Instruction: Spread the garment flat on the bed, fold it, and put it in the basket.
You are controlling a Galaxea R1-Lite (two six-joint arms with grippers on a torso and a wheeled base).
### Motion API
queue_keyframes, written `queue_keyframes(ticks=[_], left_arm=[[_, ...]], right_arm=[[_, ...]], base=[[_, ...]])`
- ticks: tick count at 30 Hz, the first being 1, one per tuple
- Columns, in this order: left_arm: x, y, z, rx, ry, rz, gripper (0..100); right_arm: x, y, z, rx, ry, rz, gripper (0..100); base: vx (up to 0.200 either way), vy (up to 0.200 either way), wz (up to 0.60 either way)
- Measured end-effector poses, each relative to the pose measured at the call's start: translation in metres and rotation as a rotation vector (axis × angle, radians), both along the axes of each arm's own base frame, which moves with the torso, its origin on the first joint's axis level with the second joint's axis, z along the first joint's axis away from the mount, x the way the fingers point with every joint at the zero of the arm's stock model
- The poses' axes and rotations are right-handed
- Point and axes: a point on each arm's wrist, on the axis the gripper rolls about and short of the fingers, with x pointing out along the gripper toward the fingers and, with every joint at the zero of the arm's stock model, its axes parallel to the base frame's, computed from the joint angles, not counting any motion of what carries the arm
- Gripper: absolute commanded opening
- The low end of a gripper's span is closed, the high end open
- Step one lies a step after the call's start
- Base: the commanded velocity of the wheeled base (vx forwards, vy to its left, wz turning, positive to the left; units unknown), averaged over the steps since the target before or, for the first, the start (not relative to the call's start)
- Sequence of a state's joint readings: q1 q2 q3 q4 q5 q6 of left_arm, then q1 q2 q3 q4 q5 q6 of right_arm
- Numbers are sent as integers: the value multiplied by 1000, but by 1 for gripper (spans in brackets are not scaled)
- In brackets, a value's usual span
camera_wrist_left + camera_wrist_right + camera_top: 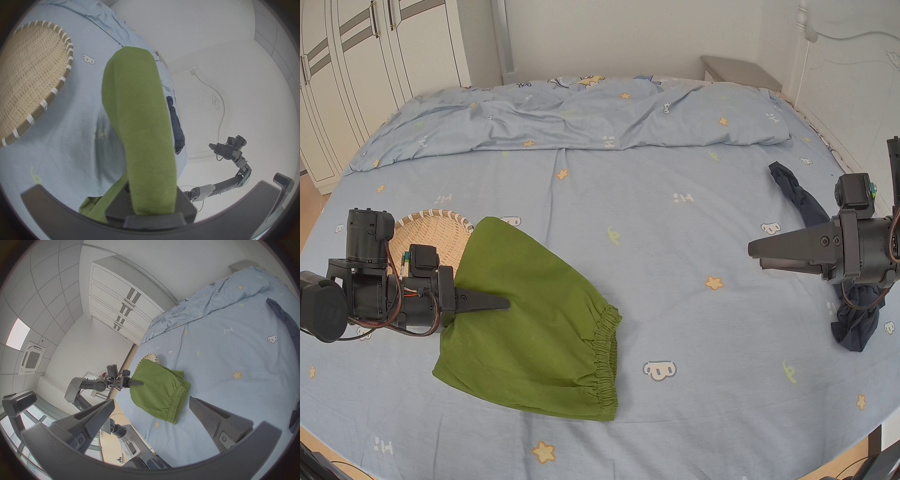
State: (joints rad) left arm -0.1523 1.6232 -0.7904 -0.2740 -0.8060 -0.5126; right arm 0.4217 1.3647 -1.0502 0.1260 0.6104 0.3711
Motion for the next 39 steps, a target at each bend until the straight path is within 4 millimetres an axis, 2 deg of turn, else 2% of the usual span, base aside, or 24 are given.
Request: queue_keyframes(ticks=[11,18,25,30,33,39], left_arm=[[-7,-9,52,18,-141,-57,0],[1,0,85,84,-318,-64,0],[14,35,113,110,-420,69,0],[23,67,121,132,-443,176,0],[33,85,117,143,-428,230,0],[58,119,94,157,-357,318,0]], right_arm=[[-1,-1,1,1,-4,-1,100],[-1,-1,0,0,-4,0,100],[-1,0,0,0,-3,0,100],[-1,-1,0,-1,-3,-2,100],[-1,-1,0,-1,-2,-4,100],[-1,-1,0,-2,-3,-4,100]], base=[[0,0,0],[0,0,0],[0,0,0],[0,0,0],[0,0,0],[0,0,0]])
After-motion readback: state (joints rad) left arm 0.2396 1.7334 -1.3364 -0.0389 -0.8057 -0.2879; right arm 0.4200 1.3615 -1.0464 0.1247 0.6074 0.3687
